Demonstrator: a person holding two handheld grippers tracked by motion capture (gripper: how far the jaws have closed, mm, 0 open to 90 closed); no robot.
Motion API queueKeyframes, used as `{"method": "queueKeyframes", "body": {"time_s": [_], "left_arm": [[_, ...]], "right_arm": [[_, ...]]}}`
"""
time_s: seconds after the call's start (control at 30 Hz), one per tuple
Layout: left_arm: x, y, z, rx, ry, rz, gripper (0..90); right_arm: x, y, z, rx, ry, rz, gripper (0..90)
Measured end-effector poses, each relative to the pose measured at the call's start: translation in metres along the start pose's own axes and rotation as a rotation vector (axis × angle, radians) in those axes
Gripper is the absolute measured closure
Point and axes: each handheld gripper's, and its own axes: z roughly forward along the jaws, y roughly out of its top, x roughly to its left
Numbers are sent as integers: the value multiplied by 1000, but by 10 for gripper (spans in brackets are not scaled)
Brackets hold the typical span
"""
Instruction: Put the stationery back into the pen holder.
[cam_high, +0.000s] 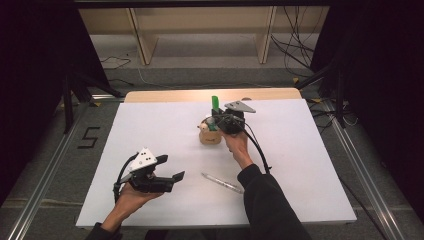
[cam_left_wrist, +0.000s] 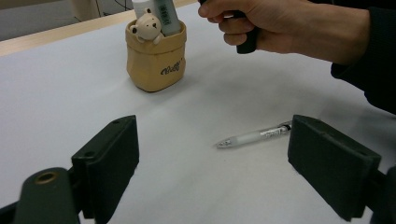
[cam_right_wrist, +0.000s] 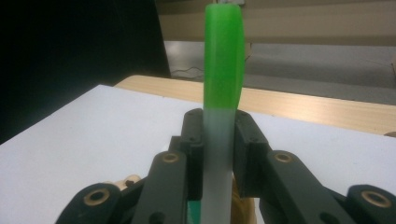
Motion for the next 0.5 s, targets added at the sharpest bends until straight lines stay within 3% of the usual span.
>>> {"method": "queueKeyframes", "body": {"time_s": [0.27,0.5], "left_arm": [[0,0,0,5,-1,6,159],[0,0,0,6,-2,7,158]], "right_arm": [[0,-1,1,-10,3,20,771],[0,-2,-3,-6,7,9,754]]}}
